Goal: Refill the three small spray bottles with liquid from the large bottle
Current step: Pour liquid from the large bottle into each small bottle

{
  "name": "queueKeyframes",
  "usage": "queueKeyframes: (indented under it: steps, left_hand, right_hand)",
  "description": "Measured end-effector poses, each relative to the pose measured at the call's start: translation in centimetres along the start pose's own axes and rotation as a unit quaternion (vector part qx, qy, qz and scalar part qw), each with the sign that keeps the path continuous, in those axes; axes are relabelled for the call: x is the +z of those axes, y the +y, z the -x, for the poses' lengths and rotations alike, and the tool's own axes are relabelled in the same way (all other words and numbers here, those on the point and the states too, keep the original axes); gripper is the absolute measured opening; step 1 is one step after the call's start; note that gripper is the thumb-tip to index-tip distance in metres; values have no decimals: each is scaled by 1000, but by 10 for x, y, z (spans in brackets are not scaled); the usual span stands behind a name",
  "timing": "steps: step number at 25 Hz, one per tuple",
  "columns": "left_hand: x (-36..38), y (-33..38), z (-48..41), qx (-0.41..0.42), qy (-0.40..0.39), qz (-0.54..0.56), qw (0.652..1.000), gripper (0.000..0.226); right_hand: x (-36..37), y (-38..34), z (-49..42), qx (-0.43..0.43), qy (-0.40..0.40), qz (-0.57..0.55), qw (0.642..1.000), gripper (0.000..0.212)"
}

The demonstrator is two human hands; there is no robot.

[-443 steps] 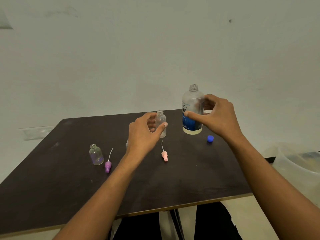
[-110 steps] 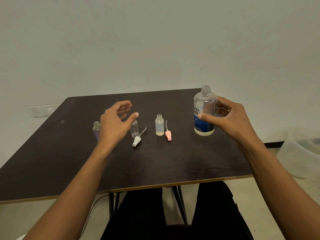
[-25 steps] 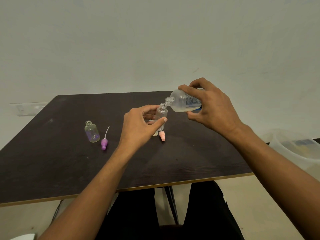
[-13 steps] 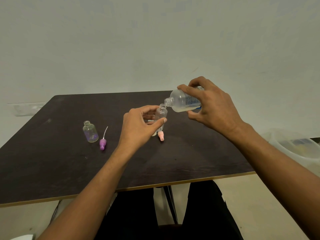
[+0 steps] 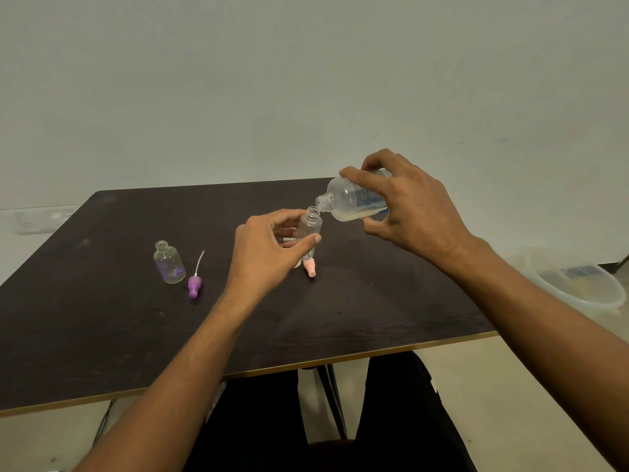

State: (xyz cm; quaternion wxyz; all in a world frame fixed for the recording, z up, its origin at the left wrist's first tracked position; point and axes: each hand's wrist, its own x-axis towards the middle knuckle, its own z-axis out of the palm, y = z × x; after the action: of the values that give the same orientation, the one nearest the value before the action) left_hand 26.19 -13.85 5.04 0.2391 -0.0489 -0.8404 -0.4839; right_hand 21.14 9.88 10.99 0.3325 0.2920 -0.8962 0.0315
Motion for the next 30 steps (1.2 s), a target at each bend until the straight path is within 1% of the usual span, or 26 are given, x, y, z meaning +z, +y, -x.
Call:
queueKeyframes:
  steps: [8, 30]
  left_hand:
    - [0, 1, 2, -2, -1, 9, 1000, 46]
    - [0, 0, 3, -11, 1, 2, 1000, 47]
  right_hand:
    - [-3, -1, -1, -10, -9, 14, 1000, 78]
    - [-3, -2, -3, -20, -12, 22, 999, 79]
